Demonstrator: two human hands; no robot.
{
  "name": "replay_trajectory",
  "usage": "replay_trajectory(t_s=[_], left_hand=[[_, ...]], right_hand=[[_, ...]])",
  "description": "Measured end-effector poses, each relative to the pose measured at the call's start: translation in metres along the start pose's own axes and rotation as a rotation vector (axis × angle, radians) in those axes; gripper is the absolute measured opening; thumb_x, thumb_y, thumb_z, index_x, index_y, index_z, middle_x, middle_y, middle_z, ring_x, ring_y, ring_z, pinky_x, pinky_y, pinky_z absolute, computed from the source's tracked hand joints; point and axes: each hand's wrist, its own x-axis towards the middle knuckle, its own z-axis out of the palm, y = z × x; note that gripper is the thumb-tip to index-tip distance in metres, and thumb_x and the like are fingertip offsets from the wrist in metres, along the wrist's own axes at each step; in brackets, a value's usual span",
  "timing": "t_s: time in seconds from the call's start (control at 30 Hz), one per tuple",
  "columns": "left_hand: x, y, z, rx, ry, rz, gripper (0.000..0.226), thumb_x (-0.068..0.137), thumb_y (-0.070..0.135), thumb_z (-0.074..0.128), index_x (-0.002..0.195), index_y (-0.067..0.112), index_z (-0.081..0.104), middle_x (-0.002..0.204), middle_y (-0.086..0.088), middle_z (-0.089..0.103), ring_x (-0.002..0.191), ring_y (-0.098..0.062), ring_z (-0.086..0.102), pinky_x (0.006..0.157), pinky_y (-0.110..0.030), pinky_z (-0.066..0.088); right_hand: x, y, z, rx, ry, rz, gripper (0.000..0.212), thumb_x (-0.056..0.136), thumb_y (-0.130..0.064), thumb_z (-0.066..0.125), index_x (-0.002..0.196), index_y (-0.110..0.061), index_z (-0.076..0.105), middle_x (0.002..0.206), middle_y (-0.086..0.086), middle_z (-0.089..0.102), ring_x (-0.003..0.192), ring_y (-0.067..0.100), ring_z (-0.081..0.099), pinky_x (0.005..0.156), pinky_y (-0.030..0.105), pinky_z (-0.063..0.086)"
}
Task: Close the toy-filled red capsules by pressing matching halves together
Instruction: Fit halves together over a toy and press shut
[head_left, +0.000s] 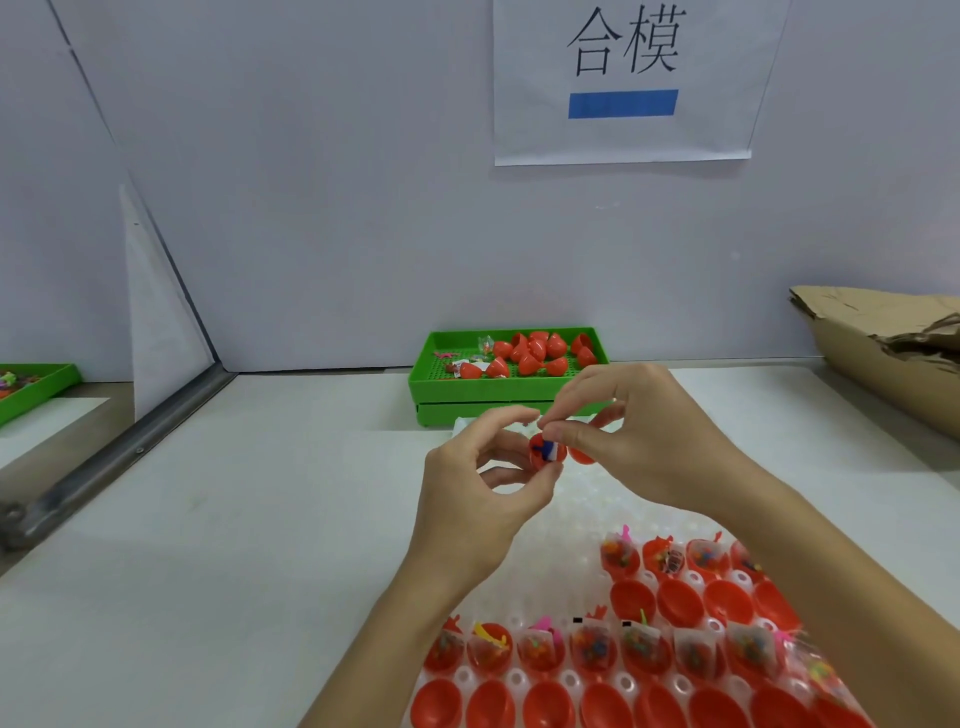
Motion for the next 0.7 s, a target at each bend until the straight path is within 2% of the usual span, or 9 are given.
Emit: replay_trajectory(t_s=[0.27, 0.6, 0.7], left_hand=[[0.0007, 0.0007, 0.0006, -0.012, 0.013, 0.012, 0.027, 0.084, 0.011, 0.078, 0.106, 0.025, 0.070, 0.084, 0.006, 0.073, 0.085, -0.014, 0.071, 0.073, -0.020, 0.058], [0.0012, -0.0031, 0.0014, 0.021, 0.027, 0.033, 0.017, 0.085, 0.012, 0.077, 0.097, 0.022, 0.073, 0.087, 0.009, 0.072, 0.086, -0.012, 0.070, 0.070, -0.022, 0.059], [0.0016, -0.0041, 0.0014, 0.009, 0.033, 0.024, 0.015, 0.085, 0.012, 0.077, 0.097, 0.021, 0.074, 0.087, 0.009, 0.073, 0.086, -0.012, 0.070, 0.070, -0.022, 0.059]], right_hand=[[0.0003, 0.0009, -0.0001, 0.078, -0.002, 0.008, 0.012, 0.088, -0.015, 0.074, 0.090, -0.024, 0.082, 0.083, -0.014, 0.072, 0.079, 0.005, 0.066, 0.071, 0.024, 0.057], [0.0014, 0.0058, 0.0014, 0.091, -0.003, 0.001, 0.016, 0.092, -0.008, 0.069, 0.095, -0.017, 0.082, 0.089, -0.014, 0.070, 0.082, -0.001, 0.064, 0.071, 0.020, 0.056], [0.0013, 0.0061, -0.0004, 0.090, 0.022, 0.002, 0.021, 0.095, -0.012, 0.066, 0.107, -0.024, 0.079, 0.095, -0.018, 0.071, 0.091, -0.004, 0.064, 0.075, 0.013, 0.053]])
